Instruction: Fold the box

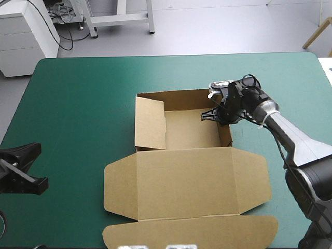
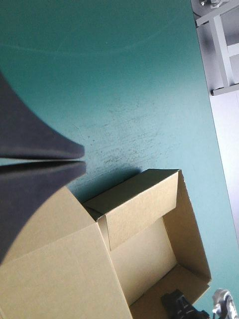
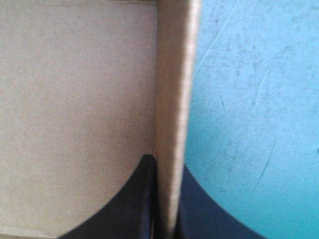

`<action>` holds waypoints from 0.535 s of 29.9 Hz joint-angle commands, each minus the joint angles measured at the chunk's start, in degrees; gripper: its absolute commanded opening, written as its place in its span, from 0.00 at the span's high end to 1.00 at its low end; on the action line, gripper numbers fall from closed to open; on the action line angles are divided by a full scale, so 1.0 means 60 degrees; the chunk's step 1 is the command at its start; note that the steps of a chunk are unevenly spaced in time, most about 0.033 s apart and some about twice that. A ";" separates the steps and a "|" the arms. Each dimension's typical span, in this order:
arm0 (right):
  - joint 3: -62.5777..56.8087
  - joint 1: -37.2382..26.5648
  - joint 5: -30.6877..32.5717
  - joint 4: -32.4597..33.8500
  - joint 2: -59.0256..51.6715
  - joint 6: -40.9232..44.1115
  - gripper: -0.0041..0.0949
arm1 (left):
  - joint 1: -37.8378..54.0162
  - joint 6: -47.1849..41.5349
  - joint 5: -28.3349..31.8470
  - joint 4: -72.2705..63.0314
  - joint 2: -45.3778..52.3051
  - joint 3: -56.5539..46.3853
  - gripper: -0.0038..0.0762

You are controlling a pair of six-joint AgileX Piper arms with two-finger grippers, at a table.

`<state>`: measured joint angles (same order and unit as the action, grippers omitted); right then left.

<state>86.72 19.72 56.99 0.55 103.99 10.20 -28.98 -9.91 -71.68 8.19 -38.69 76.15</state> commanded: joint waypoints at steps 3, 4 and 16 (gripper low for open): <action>0.0511 -0.0903 -0.0314 -0.0161 -0.1058 -0.0574 0.98 | -0.0015 -0.0007 -0.0423 0.0119 -0.0072 -0.0119 0.96; 0.0610 -0.1183 -0.0292 -0.0160 -0.1164 -0.0705 0.98 | -0.0015 -0.0007 -0.0423 0.0119 -0.0072 -0.0144 0.96; 0.1471 -0.6737 -0.1114 -0.0185 -0.0973 -0.1798 0.98 | -0.0015 -0.0046 -0.0423 0.0015 -0.0072 -0.0287 0.96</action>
<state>93.46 -14.98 54.23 0.00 99.80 0.00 -28.98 -9.91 -71.68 8.31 -38.69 73.33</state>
